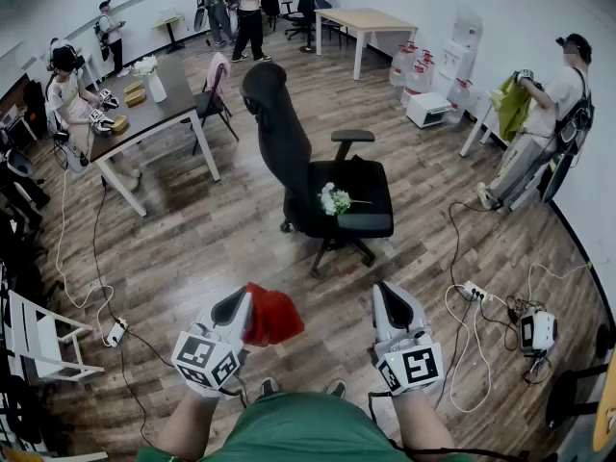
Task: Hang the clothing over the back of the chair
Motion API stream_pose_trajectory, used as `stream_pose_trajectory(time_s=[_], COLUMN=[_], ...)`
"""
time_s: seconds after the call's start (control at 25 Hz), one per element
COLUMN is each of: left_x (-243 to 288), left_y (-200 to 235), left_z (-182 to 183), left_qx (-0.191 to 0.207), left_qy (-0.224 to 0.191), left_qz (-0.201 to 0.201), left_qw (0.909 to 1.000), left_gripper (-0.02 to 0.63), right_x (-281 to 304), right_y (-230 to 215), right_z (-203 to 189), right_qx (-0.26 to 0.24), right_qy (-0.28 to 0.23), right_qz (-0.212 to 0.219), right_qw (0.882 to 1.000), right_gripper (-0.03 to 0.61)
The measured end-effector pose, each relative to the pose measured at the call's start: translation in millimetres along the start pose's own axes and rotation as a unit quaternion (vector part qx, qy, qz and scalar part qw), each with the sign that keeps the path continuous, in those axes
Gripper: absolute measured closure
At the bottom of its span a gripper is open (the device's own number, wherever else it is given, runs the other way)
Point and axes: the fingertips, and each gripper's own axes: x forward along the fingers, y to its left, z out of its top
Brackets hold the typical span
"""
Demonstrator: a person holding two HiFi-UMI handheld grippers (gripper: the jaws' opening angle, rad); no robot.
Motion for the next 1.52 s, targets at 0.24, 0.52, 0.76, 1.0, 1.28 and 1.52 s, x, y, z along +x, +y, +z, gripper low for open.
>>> stream_pose_trajectory(time_s=[0.24, 0.52, 0.76, 1.0, 1.28, 1.52], left_x=[6, 21, 32, 40, 73, 127], left_y=[-19, -52, -92, -114, -121, -108], left_z=[-2, -3, 1, -5, -4, -3], left_qx=[0.000, 0.002, 0.005, 0.002, -0.003, -0.007], left_qy=[0.002, -0.002, -0.014, -0.005, 0.000, 0.007], left_qz=[-0.003, 0.000, 0.008, 0.005, -0.012, -0.032], left_qw=[1.0000, 1.0000, 0.9999, 1.0000, 0.9999, 0.9994], left_gripper=[0.598, 0.598, 0.598, 0.598, 0.598, 0.598], right_x=[-14, -40, -70, -83, -79, -48], right_y=[-14, -43, -81, -99, -123, -157], right_z=[-2, -15, -17, -24, -37, -43], right_qx=[0.002, 0.027, 0.043, 0.057, 0.072, 0.068], right_qy=[0.000, 0.004, -0.001, 0.001, 0.011, 0.022], right_qz=[-0.002, 0.005, 0.001, -0.001, -0.005, -0.023], right_qw=[1.000, 1.000, 0.999, 0.998, 0.997, 0.997], right_gripper=[0.577, 0.577, 0.576, 0.576, 0.575, 0.576])
